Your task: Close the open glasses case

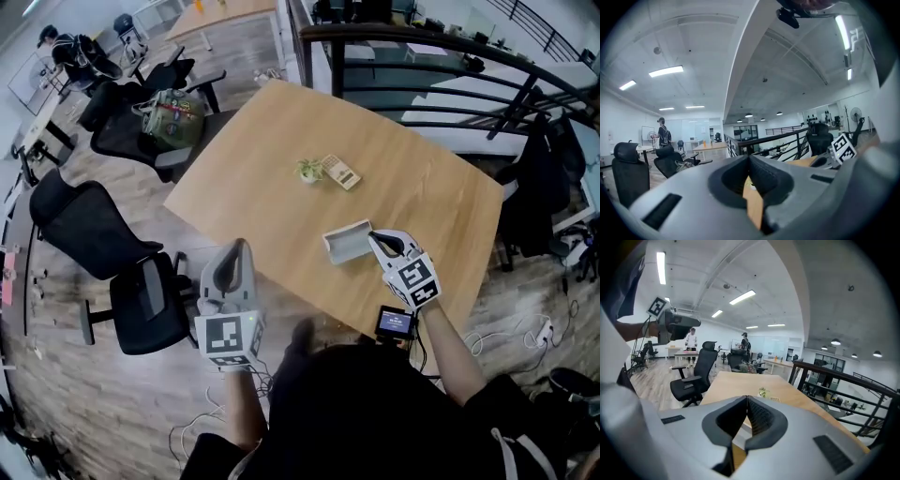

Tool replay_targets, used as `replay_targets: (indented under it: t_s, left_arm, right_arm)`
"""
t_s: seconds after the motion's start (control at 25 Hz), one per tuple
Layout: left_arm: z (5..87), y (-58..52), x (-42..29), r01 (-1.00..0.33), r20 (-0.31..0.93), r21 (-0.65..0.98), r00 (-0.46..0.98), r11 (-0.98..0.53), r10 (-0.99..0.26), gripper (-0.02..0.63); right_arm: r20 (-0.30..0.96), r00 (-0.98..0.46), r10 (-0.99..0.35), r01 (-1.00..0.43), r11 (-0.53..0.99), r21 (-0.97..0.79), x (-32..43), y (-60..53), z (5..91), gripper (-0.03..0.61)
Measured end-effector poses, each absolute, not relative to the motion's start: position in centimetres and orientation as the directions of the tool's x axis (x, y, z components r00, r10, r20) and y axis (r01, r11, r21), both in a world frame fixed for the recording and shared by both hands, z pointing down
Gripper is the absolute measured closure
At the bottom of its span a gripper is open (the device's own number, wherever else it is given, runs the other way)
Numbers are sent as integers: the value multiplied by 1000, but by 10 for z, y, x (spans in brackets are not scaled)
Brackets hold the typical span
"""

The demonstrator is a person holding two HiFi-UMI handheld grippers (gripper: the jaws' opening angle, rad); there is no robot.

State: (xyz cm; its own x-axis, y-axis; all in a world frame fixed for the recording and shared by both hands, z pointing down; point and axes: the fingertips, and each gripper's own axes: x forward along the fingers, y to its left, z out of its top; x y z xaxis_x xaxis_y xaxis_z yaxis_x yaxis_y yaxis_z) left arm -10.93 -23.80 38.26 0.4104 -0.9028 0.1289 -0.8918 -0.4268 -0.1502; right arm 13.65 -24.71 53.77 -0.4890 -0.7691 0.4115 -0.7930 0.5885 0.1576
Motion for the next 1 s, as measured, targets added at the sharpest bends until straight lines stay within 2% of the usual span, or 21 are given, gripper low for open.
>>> replay_targets:
  t_s: [0.28, 0.52, 0.68, 0.84, 0.96, 1.0]
  left_arm:
    - [387, -223, -150, -925, 135, -149, 332, -350, -934, 614]
    - [390, -215, -177, -941, 149, -157, 277, -299, -949, 614]
    - [390, -212, -188, -947, 152, -166, 251, -275, -956, 614]
    - [394, -212, -192, -950, 166, -161, 242, -268, -956, 614]
    - [392, -213, -196, -951, 158, -163, 236, -262, -959, 614]
    - [392, -213, -197, -952, 157, -163, 234, -259, -959, 614]
  right_arm:
    - [504, -515, -693, -766, 636, 91, 116, -257, 614, 564]
    - [583, -488, -649, -743, 660, 114, 113, -250, 676, 563]
    - [581, -458, -673, -749, 644, 156, 115, -254, 682, 563]
    - [619, -454, -641, -739, 659, 141, 116, -250, 698, 563]
    - [646, -448, -618, -714, 682, 157, 115, -249, 705, 540]
    - [654, -443, -613, -703, 690, 170, 116, -249, 707, 505]
